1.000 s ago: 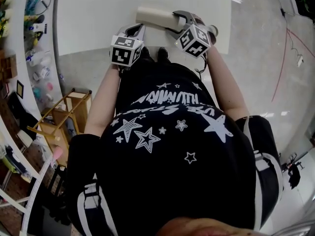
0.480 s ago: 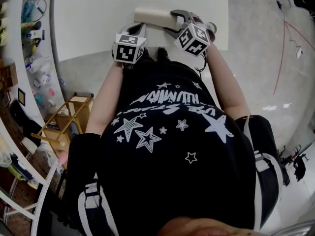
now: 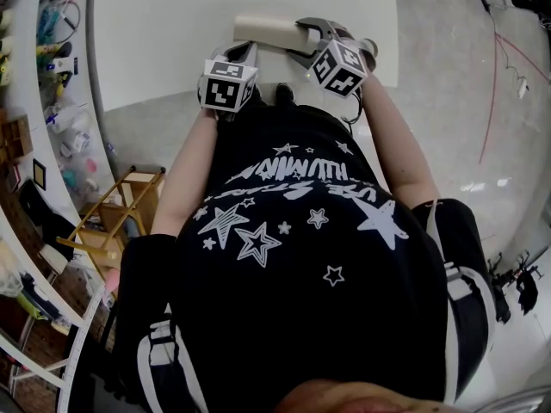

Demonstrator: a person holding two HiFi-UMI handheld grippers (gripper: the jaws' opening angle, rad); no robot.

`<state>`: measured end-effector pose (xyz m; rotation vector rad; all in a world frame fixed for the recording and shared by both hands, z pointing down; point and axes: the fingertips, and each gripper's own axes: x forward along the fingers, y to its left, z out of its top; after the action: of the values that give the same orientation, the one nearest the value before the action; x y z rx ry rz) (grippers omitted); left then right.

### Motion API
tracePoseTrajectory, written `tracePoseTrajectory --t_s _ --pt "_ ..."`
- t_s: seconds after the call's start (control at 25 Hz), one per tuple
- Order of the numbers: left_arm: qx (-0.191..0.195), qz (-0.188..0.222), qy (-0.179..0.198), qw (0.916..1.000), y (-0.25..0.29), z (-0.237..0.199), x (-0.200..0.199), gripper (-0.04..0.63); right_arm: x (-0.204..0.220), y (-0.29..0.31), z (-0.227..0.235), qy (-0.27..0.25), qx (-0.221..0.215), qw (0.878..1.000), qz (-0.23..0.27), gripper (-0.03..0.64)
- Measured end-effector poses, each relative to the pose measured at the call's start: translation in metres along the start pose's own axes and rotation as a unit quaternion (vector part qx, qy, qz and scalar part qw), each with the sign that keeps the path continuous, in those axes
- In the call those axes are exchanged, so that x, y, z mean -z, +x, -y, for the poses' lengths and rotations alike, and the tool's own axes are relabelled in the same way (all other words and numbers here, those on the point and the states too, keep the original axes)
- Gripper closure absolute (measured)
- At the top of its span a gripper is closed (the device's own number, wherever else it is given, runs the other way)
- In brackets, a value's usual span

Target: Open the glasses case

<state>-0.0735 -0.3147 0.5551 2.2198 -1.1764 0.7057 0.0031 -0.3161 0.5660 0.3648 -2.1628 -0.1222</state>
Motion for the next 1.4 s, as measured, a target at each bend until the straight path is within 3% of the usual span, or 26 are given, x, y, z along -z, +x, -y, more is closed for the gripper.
tracePoseTrajectory --t_s 0.64,0.84,1.04,1.4 --pt "0.010 -0.006 -0.014 0.9998 0.001 0.002 0.002 0.584 -0.001 -0.005 0.002 0.066 -0.074 0.995 0.012 0.325" --pt "0.014 -0.007 -0.016 0.9998 0.002 0.003 0.001 0.584 -0.003 -0.010 0.010 0.053 -0.045 0.998 0.001 0.327" --pt "0.019 -0.006 -0.021 0.9996 0.001 0.002 0.000 0.584 -0.011 -0.020 0.025 0.078 -0.023 0.996 0.028 0.327" --pt "0.022 -0.008 -0.024 0.9994 0.002 0.001 0.000 0.584 -0.016 -0.026 0.060 0.164 -0.003 0.984 0.074 0.381"
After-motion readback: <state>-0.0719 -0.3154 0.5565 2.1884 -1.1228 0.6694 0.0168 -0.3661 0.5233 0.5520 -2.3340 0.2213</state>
